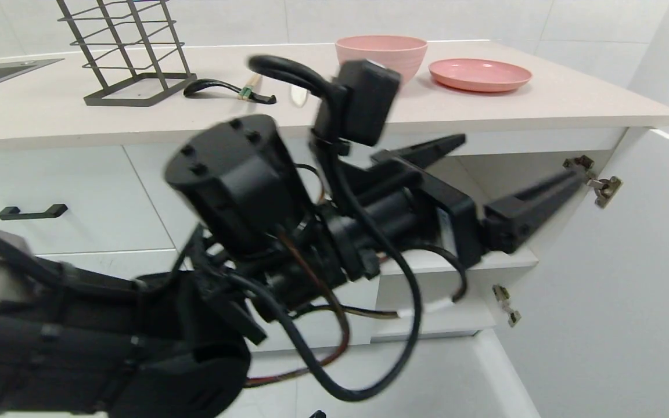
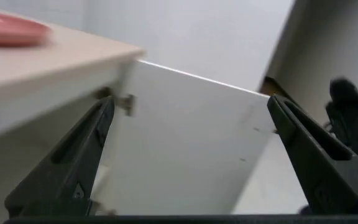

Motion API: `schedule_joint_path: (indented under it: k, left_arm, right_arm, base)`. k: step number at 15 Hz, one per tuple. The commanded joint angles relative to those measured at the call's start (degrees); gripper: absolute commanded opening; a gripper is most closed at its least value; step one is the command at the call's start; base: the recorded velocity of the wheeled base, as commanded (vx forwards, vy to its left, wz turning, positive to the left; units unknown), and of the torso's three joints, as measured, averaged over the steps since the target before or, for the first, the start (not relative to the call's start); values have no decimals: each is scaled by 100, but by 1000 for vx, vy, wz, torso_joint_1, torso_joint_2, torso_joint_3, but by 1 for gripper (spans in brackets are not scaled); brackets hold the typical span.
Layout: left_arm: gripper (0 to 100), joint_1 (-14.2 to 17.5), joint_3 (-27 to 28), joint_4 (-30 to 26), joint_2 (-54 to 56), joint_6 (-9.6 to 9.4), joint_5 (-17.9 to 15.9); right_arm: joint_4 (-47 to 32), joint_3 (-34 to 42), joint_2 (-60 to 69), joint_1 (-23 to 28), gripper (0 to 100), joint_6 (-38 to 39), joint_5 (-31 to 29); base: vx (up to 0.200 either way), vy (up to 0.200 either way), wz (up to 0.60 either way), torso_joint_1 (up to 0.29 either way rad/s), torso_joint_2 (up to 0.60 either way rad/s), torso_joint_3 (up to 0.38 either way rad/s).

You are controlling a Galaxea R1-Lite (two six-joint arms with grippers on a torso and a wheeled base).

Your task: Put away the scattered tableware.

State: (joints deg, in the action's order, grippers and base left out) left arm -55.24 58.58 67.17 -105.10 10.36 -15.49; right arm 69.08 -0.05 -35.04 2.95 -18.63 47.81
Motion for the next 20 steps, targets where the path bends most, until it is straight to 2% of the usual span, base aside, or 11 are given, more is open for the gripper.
schedule_joint_path:
  k: [1, 3, 5, 8, 9, 11, 12, 13, 16, 18, 20]
  left_arm:
    - [100, 1155, -918, -2, 1457, -149, -15]
    - [100, 1999, -1841, 15, 2292, -175, -41]
    - [100, 3353, -3203, 7, 3557, -526, -182]
    - [100, 4943, -4513, 15, 4902, -1001, -1105]
    - [100, 5190, -4777, -11, 5289, -1036, -1245]
    - [100, 5321, -5532, -108, 6115, -1027, -1254]
    - [100, 5321, -5858, -310, 6519, -1045, -1254]
    - [100, 5330, -5831, -925, 6932, -1045, -1237]
    - [100, 5339, -5796, -3228, 8523, -1071, -1210]
    - [100, 5620, -5840, -4608, 9516, -1027, -841]
    - [100, 5691, -5840, -5821, 10228, -1071, -674]
  right_arm:
    - [-545, 5, 287, 21, 100, 17, -149]
    - [-1688, 5, 814, 197, 100, 254, -466]
    - [-3604, 5, 1816, 355, 100, 492, -870]
    - [-5300, 5, 2730, 162, 100, 509, -914]
    - [-5546, 5, 2862, 30, 100, 518, -940]
    - [-5933, 5, 2959, -14, 100, 553, -1292]
    - [-6100, 5, 2967, -14, 100, 623, -2021]
    - [-6328, 5, 2967, -14, 100, 711, -2540]
    - [-6715, -21, 2967, -5, 100, 896, -3076]
    - [-6785, 5, 2967, -14, 100, 957, -3999]
    - [-6908, 5, 2967, -14, 100, 1212, -4113]
  base:
    - [0, 0, 0, 0, 0, 0]
    - [0, 0, 0, 0, 0, 0]
    - [0, 0, 0, 0, 0, 0]
    - [0, 0, 0, 0, 0, 0]
    - [0, 0, 0, 0, 0, 0]
    - [0, 0, 0, 0, 0, 0]
    - [0, 0, 0, 0, 0, 0]
    - [0, 0, 0, 0, 0, 0]
    - [0, 0, 0, 0, 0, 0]
    - [0, 0, 0, 0, 0, 0]
    - [0, 0, 0, 0, 0, 0]
